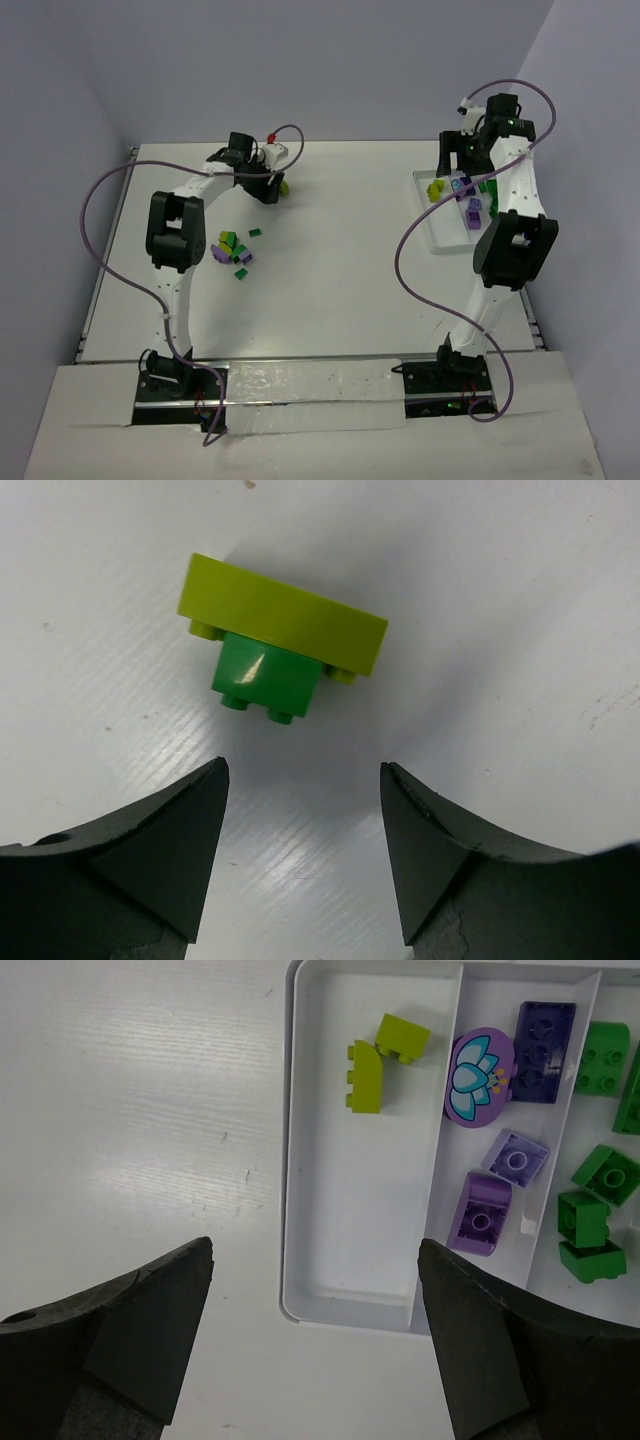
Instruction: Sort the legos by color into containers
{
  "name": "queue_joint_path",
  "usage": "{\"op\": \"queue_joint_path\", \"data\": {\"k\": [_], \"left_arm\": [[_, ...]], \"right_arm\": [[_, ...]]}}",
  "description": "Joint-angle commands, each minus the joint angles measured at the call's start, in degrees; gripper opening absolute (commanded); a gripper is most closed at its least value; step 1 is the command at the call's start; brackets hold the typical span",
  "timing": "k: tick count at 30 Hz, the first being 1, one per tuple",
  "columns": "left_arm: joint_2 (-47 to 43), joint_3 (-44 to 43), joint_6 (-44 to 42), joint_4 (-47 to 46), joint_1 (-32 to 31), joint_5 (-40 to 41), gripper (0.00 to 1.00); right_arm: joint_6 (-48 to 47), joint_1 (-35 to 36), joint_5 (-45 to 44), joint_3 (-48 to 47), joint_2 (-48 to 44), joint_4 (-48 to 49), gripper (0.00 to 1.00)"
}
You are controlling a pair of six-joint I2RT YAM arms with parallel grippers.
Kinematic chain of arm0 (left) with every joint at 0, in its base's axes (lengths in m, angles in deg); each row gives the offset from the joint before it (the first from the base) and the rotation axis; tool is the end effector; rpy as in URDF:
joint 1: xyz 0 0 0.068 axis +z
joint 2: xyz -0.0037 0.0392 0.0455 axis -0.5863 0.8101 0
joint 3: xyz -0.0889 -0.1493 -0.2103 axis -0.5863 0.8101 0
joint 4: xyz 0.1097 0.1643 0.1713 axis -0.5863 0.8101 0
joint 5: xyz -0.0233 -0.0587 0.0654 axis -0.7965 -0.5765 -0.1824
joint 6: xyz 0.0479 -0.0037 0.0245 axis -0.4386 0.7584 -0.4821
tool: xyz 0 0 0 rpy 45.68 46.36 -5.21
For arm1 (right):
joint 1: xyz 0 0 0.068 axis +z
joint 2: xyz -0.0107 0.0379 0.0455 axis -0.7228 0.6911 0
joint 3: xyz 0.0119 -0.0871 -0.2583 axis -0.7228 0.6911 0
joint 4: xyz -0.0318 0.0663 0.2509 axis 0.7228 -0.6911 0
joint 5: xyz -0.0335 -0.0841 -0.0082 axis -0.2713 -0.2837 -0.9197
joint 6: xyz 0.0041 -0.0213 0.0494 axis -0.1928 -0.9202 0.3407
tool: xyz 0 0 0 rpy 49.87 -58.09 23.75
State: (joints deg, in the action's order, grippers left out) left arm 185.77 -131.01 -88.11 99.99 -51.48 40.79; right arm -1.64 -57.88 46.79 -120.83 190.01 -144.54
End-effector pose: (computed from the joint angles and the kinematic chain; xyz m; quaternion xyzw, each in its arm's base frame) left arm 0.4874 -0.1486 0.1670 0.3399 0.8753 -0.1512 0.3090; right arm 0.4151 -0.0745 0.3328 -0.0715 0.9461 0.0727 0.3074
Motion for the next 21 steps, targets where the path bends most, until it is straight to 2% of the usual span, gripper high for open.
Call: {"op": "queue_joint_path", "data": {"k": [1, 3, 9, 21], "left_arm": [[-1.2, -3.3, -3.8, 0.5, 1.0, -4.3, 0.72], [-0.4, -3.4, -6.7, 1.0, 1.1, -7.2, 0.72], [1.2, -3.6, -7.9, -1.9, 1.2, -10.4, 0.71], [7.5, -13.6, -7.3, -0.3, 1.6, -7.8, 0.66]], "right_arm": [[0.5, 0.7, 0.1, -3.5, -1.1, -1.0, 0.9], [0.4, 0.8, 0.0, -3.5, -1.1, -1.0, 0.9], [0.1, 0.8, -0.4, -3.2, -1.5, -1.2, 0.9], [0.2, 0.9, 0.2, -3.1, -1.8, -1.5, 0.9]]}}
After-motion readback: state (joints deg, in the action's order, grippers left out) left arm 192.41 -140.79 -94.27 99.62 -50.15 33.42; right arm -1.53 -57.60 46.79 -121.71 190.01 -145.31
